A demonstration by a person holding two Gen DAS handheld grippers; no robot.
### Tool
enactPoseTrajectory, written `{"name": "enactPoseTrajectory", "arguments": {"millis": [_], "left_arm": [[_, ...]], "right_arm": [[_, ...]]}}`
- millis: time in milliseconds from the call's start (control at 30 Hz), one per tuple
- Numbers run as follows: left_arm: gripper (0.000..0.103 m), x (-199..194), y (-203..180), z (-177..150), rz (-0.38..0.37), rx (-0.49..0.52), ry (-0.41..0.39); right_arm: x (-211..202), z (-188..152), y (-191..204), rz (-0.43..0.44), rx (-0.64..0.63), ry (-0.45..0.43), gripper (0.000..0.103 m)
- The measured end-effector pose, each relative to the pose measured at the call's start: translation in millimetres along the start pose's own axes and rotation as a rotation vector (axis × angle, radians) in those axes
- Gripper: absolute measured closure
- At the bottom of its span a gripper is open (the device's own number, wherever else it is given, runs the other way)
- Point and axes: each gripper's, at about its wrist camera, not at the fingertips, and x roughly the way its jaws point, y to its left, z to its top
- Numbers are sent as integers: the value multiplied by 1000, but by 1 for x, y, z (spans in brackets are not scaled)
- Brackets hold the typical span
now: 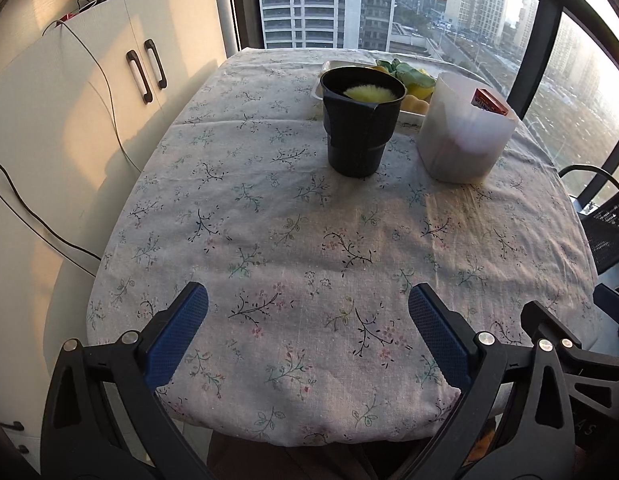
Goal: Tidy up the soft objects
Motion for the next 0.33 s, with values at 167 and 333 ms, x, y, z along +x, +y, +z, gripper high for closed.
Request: {"name": "enactPoseTrajectory", "arguments": {"millis": [167, 333], "left_arm": [[2, 4, -1, -11, -6, 10, -19], [1, 0, -7, -17, 15, 46, -65]], "right_arm": [[7, -11, 0, 6, 5, 15, 1], [10, -17, -4, 8, 26, 23, 1]]}}
